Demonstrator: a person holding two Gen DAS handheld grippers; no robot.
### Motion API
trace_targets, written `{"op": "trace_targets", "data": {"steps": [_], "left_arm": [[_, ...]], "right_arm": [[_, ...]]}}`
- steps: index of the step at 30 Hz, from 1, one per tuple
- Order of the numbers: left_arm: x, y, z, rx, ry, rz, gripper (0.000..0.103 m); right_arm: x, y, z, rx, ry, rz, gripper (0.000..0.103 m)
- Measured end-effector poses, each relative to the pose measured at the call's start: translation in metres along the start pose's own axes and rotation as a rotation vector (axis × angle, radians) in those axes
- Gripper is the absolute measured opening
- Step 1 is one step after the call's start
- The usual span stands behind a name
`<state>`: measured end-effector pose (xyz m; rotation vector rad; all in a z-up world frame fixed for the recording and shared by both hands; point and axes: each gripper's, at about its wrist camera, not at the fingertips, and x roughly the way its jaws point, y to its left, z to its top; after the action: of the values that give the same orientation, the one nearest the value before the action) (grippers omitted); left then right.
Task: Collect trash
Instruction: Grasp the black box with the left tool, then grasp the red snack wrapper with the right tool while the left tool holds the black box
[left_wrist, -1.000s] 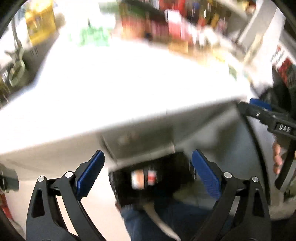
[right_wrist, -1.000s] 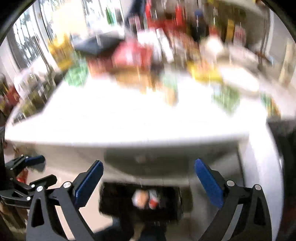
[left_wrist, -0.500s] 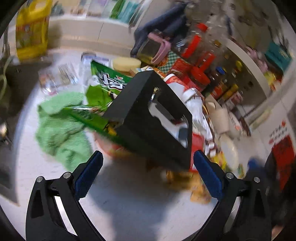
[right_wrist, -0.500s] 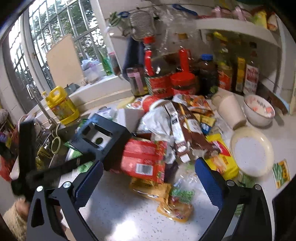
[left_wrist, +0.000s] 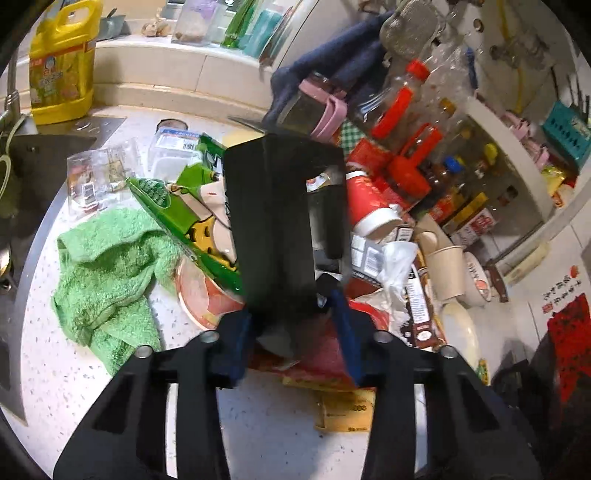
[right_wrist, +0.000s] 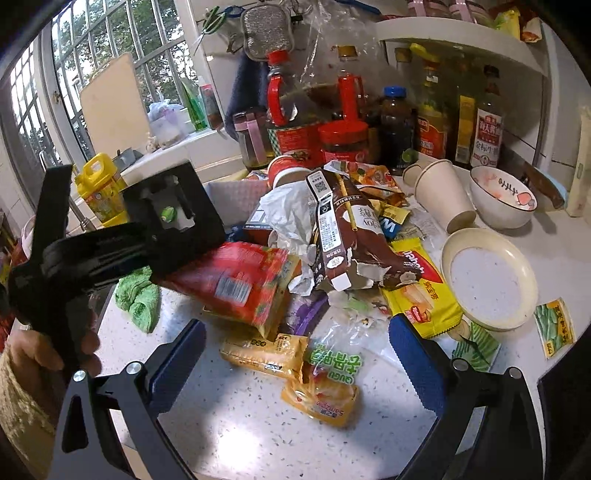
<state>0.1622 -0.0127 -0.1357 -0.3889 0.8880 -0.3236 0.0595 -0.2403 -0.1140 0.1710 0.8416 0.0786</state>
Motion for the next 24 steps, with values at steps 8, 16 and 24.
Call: {"op": "trace_targets", "data": {"steps": [8,16,24], "left_arm": [[-0.032,-0.009,0.001,0.09,-0.058,-0.035,0.027],[-0.056,0.005,0.001,0.096,-0.08,-0.063,0.012],[-0.073,0.028,-0.004,0.078,-0.095,-0.06,0.005]], "right_arm": [[0.008,0.014,0.007,-0.04,-0.005,0.007,0.098],[0.025,0.032,0.009,-0.09,0.013,0.029,0.098],[0.039,0.045,-0.001,-0.111,0.053,0.049,0.098]]}}
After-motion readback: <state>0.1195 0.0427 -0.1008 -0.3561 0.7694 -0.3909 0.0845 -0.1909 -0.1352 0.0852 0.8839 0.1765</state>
